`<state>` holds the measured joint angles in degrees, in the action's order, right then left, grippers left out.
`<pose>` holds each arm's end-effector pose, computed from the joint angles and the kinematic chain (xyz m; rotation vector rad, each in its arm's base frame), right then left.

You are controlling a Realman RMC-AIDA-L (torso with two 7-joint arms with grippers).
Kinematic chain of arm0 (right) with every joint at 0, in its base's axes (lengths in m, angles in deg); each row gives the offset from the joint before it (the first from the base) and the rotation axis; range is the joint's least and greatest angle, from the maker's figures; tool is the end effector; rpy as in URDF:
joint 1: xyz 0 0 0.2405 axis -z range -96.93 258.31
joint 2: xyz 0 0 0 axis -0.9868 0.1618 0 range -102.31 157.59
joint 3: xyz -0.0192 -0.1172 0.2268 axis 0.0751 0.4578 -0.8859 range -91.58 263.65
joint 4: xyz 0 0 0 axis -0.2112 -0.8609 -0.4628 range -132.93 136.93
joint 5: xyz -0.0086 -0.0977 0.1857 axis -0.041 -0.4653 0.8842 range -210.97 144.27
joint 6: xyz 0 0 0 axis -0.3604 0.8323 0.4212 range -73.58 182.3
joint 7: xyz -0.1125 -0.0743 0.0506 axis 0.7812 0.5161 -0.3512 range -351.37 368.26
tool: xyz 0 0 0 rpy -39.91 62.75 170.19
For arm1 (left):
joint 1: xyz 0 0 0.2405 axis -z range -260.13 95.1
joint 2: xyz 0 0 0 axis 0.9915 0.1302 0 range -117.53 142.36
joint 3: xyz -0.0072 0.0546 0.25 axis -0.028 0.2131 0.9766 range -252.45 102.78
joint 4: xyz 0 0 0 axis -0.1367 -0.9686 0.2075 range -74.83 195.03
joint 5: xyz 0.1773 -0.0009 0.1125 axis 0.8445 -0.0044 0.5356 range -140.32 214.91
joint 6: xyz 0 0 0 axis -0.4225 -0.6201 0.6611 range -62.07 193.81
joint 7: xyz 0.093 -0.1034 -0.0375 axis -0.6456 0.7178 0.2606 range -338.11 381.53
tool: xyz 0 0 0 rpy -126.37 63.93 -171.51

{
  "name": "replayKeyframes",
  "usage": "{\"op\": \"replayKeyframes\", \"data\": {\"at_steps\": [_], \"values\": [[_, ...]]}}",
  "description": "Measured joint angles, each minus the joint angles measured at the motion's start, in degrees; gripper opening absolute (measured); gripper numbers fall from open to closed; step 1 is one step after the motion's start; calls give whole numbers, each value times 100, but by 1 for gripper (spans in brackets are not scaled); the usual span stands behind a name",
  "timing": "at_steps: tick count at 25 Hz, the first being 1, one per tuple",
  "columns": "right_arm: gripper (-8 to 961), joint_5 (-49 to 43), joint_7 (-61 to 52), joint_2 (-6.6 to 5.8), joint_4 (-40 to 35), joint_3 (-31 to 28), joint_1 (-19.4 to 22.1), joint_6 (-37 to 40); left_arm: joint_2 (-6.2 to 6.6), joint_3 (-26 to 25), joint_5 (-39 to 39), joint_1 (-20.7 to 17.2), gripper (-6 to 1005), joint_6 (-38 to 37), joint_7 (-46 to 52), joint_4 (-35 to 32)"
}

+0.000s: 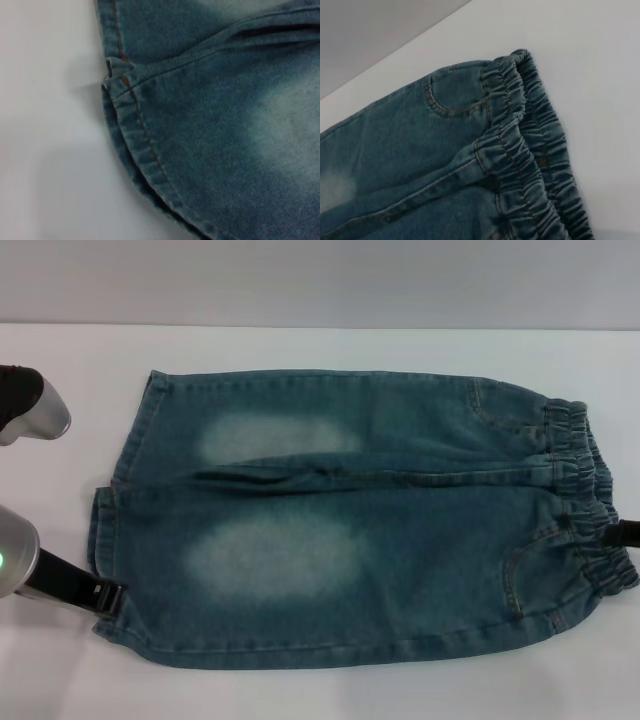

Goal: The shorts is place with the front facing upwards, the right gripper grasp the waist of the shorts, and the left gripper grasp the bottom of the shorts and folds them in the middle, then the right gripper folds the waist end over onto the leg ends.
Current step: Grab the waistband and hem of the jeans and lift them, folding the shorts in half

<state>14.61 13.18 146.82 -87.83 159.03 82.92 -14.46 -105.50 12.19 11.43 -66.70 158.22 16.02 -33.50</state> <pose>0.3042 0.2678 0.0551 -1.6853 1.8533 0.2756 -0.2349 0.2897 0.0204 -2.1308 -1.4612 0.4995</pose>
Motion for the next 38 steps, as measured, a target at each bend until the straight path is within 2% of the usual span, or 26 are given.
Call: {"op": "replayKeyframes", "data": {"at_steps": [38], "values": [[567, 19, 234, -11, 299, 12, -15, 69, -21, 77, -41, 58, 59, -60, 9, 18]]}}
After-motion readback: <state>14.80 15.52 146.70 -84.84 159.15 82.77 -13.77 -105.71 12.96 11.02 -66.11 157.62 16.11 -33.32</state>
